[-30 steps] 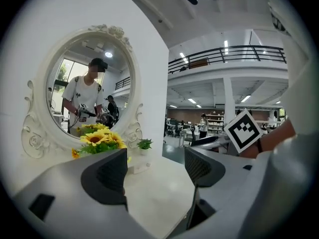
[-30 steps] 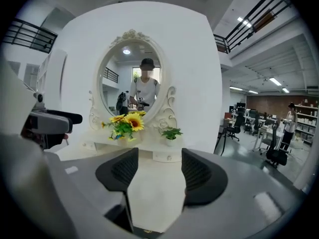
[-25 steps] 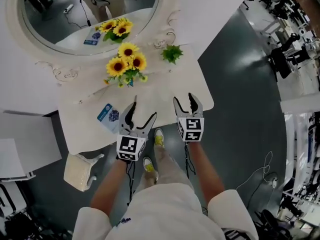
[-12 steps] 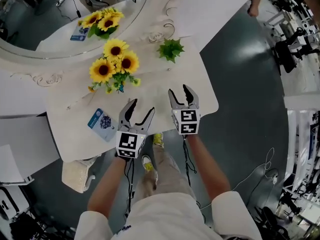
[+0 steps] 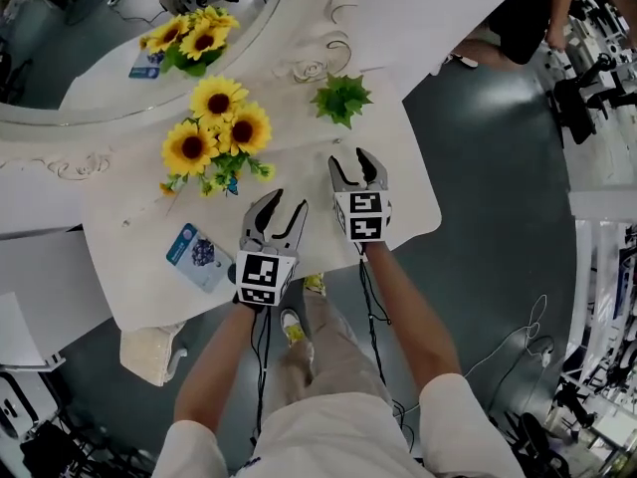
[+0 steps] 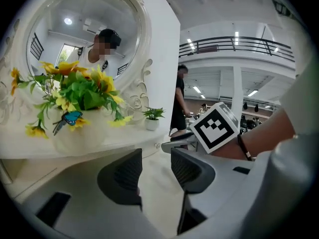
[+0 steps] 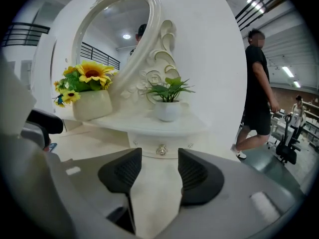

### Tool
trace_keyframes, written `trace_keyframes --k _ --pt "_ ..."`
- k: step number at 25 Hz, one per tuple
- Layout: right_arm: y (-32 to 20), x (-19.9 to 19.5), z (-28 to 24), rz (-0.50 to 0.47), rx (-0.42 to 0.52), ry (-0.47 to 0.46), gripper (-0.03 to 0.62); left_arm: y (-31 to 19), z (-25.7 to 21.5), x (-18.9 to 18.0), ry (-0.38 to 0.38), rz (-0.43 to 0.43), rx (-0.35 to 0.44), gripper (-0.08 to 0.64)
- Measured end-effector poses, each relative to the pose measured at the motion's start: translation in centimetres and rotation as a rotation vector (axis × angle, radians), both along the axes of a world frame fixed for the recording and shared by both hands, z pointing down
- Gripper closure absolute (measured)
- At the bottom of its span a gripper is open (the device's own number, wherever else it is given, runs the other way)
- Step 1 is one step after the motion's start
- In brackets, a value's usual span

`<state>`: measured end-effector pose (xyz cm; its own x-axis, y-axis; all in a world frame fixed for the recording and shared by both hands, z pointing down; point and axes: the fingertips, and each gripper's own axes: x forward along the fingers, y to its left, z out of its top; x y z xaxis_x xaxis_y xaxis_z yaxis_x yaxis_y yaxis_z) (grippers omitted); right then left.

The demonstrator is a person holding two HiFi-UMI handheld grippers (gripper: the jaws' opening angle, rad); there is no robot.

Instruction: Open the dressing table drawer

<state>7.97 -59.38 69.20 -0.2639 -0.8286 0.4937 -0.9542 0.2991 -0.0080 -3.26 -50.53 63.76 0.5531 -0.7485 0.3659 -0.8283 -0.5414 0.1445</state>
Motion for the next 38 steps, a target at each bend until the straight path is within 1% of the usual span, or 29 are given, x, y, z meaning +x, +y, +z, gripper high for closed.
trace_keyframes --k 4,10,11,14,18,21,27,28,29,34,38 --pt "-1.7 -0.5 1.6 -0.007 -0.018 0.019 0.357 -0.7 1.5 -0.5 -0.005 -0.013 -0.015 0.416" --pt "-2.8 -0.7 3.1 -0.012 -0.031 0.032 0.377 -1.6 2.7 -1.2 -0.007 -0.034 -0.034 0.531" --pt "-2.9 -0.9 3.3 -0.013 -0.029 0.031 0.382 -1.8 2.9 -1.4 -0.006 -0.037 -0.037 0.541" --pt "-3.3 -1.2 3.5 -0.010 -0.023 0.019 0.387 -1.9 3.6 -1.6 -0.007 -0.043 -0.050 0.551" --pt "-3.9 -1.4 3.5 -0.010 -0.013 0.027 0.397 -1.8 3.8 -1.5 -0.001 -0.042 -0.064 0.551" --pt "-4.2 -1.6 3.3 -0.006 -0.001 0.039 0.422 -1.3 4.0 -1.5 -0.001 -0.037 -0.073 0.551" --pt "-4.3 -1.4 3.4 0.008 -0.003 0.064 0.449 -0.5 4.6 -1.7 -0.012 -0.044 -0.091 0.551" --pt "-4.3 -1.3 3.5 0.011 -0.004 0.069 0.479 -0.5 4.6 -1.7 -0.014 -0.045 -0.092 0.551" --pt "-4.3 -1.3 3.6 0.012 -0.004 0.073 0.483 -0.4 4.6 -1.7 -0.015 -0.046 -0.093 0.551" --pt "-4.2 -1.4 3.6 0.012 0.009 0.071 0.486 -0.1 4.5 -1.5 -0.017 -0.043 -0.098 0.551" --pt "-4.1 -1.2 3.9 0.021 -0.005 0.082 0.486 0.3 4.5 -1.2 -0.013 -0.039 -0.098 0.551"
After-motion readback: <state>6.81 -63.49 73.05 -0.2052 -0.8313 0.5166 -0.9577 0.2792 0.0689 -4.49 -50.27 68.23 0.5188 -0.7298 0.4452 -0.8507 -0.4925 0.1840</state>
